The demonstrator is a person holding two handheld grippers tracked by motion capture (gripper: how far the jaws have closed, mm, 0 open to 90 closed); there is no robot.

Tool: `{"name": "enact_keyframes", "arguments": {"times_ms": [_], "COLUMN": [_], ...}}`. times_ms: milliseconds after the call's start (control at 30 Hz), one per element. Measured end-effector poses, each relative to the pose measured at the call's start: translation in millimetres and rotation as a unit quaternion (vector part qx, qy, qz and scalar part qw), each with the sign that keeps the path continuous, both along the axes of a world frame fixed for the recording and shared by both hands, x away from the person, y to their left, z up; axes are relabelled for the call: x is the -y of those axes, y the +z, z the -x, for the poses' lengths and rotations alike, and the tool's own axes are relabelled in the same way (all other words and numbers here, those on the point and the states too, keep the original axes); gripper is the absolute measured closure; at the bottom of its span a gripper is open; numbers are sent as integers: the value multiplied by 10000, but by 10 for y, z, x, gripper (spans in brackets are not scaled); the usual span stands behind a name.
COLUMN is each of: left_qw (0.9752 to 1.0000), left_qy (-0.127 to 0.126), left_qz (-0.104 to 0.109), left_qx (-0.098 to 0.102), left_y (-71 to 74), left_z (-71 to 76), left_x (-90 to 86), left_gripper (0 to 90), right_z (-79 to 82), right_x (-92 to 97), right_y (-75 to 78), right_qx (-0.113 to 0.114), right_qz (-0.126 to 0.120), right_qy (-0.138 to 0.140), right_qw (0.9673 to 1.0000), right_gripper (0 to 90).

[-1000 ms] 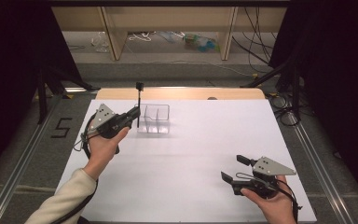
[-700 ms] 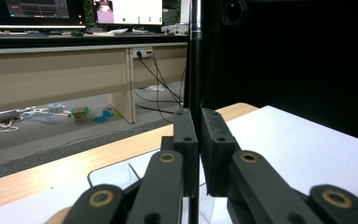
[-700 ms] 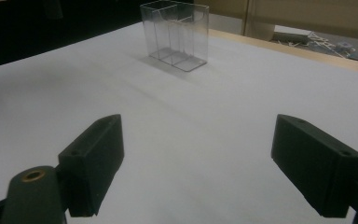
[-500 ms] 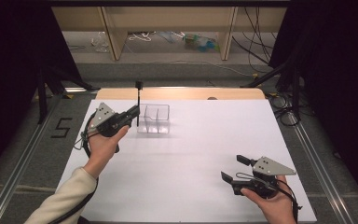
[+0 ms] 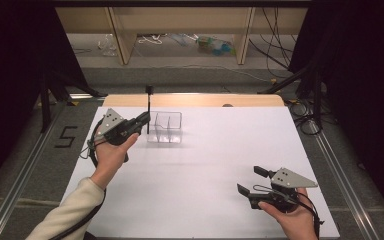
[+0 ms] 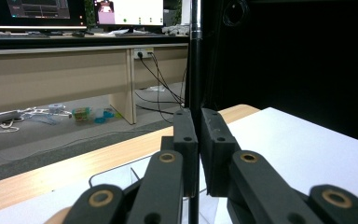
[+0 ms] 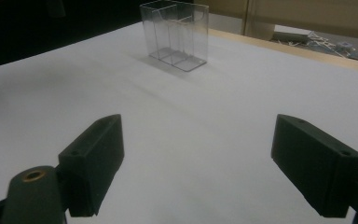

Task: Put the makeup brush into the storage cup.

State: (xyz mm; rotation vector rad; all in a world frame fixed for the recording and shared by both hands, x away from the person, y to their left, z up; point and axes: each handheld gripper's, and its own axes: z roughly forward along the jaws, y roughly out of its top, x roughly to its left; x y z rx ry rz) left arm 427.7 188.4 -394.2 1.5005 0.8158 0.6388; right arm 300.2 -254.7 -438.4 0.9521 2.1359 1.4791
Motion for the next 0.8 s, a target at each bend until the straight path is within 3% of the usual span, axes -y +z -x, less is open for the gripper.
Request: {"name": "enact_keyframes", "arguments": {"times_ms": [67,100,200,233,300,367,633,667,767,800], "left_qw": [10000,10000,10000,10000,10000,10000,10000,10000,10000,10000], "left_qy": [0,2,-1,-2,1,6,4,7,13,18], "left_qz": [2,-19,9,0,6,16,-2,-2,1,12], "left_qx": [3,16,-7,-6,-7,-3,0,1,7,1], "left_y": [3,5,6,7,8,10,13,14,17,18], "left_z": [-4,-7,-10,-12,-15,-19,-36,-38,-43,-44], "left_x": [1,-1,9,10,15,17,14,14,13,13], "left_gripper": [853,853,853,853,853,853,853,853,853,853], "right_z": [-11,0,-10,2,-14,0,-11,2,2,-7], "right_x": [4,1,6,9,6,10,11,8,9,14], "right_y": [-3,0,-2,6,-4,5,1,6,5,3], "right_qx": [101,6,87,-1,135,20,106,-5,-3,88], "right_qz": [13,13,34,60,24,60,63,61,61,78], "right_qy": [7,2,8,-11,-1,-5,1,-8,-6,-3], "right_qw": [9999,10000,10000,10000,9999,10000,9999,10000,10000,9999], "right_gripper": [181,181,181,181,181,181,181,181,181,181]}}
